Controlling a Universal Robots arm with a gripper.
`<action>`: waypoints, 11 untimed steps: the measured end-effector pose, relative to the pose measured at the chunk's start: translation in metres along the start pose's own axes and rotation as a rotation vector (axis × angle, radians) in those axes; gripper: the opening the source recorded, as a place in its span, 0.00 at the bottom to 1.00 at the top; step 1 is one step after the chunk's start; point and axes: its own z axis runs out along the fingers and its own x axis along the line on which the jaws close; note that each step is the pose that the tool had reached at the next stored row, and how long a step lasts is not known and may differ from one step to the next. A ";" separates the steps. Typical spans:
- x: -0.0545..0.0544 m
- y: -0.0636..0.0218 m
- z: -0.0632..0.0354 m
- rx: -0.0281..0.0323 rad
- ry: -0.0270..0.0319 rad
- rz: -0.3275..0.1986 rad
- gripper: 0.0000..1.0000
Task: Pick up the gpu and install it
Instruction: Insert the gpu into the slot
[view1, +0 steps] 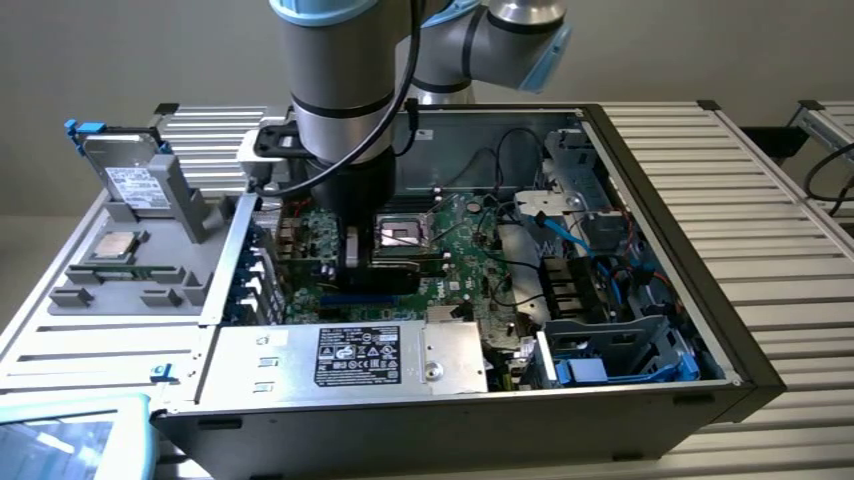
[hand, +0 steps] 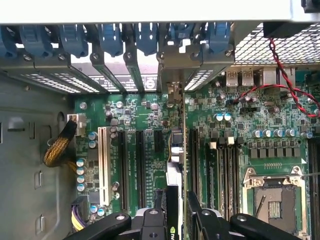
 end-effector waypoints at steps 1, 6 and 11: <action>0.000 0.0000 0.0000 -0.0004 0.0003 0.000 0.27; -0.001 0.0033 0.0034 -0.0004 0.0000 0.000 0.27; -0.001 0.0036 0.0038 -0.0009 0.0002 0.000 0.27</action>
